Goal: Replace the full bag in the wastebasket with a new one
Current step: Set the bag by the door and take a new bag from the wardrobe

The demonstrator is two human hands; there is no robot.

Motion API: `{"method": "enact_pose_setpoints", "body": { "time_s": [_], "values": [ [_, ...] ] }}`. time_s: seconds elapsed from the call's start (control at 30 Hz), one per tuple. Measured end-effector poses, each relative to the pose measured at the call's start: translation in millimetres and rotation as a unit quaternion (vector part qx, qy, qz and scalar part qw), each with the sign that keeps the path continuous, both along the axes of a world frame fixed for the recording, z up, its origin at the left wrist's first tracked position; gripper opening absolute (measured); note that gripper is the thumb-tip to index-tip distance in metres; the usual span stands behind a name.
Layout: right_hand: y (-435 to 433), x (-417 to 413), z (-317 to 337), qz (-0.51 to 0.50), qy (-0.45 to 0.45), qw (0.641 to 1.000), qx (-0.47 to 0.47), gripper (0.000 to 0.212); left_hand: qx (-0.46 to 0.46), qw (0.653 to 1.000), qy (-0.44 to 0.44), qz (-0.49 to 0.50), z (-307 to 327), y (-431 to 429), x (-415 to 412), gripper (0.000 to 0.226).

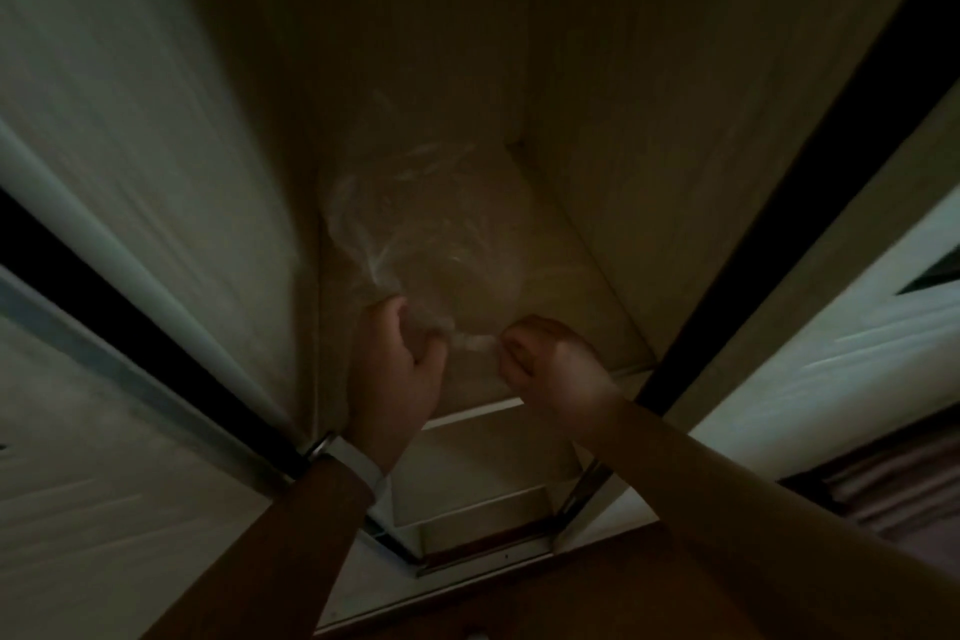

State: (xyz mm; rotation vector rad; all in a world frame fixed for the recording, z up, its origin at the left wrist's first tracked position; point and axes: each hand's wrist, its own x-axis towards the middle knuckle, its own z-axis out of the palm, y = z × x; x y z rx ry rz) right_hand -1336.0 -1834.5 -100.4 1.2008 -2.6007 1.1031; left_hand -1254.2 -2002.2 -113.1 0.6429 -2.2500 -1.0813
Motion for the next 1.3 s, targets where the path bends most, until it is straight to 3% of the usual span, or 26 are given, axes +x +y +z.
{"method": "enact_pose_setpoints", "body": {
  "time_s": [0.17, 0.37, 0.57, 0.7, 0.8, 1.0, 1.07, 1.17, 1.3],
  "values": [
    [20.4, 14.2, 25.9, -0.038, -0.031, 0.997, -0.060, 0.014, 0.038, 0.997, 0.029, 0.063, 0.1, -5.5, -8.6, 0.080],
    [36.4, 33.1, 41.6, -0.089, 0.057, 0.991, -0.076, 0.014, 0.060, 0.980, 0.052, 0.181, 7.7, -14.8, -29.9, 0.087],
    [46.9, 42.8, 35.3, -0.166, 0.058, 0.982, -0.064, 0.010, 0.125, 0.980, 0.132, 0.080, -2.8, -8.2, -22.4, 0.070],
    [48.9, 46.9, 30.0, -0.169, 0.061, 0.982, -0.064, 0.010, -0.008, 0.993, 0.114, -0.015, -2.2, -7.7, -8.9, 0.066],
    [50.2, 50.1, 28.9, -0.174, 0.059, 0.981, -0.063, 0.009, -0.078, 0.992, 0.087, -0.046, 12.2, -2.4, -9.7, 0.074],
    [52.1, 58.8, 23.7, -0.198, 0.042, 0.978, -0.048, 0.006, -0.055, 0.980, 0.174, -0.083, 28.6, 3.0, -9.7, 0.095],
    [53.3, 63.1, 21.8, -0.202, 0.043, 0.977, -0.046, 0.006, -0.067, 0.980, 0.171, -0.073, 31.2, 2.1, -10.1, 0.080],
    [54.2, 69.6, 20.4, -0.201, 0.050, 0.977, -0.046, 0.007, -0.110, 0.976, 0.178, -0.064, 31.4, -0.7, -11.3, 0.037],
    [57.3, 77.8, 23.3, -0.213, 0.043, 0.975, -0.042, 0.011, -0.157, 0.960, 0.218, -0.073, 38.7, 0.8, -6.3, 0.019]
  ]
}}
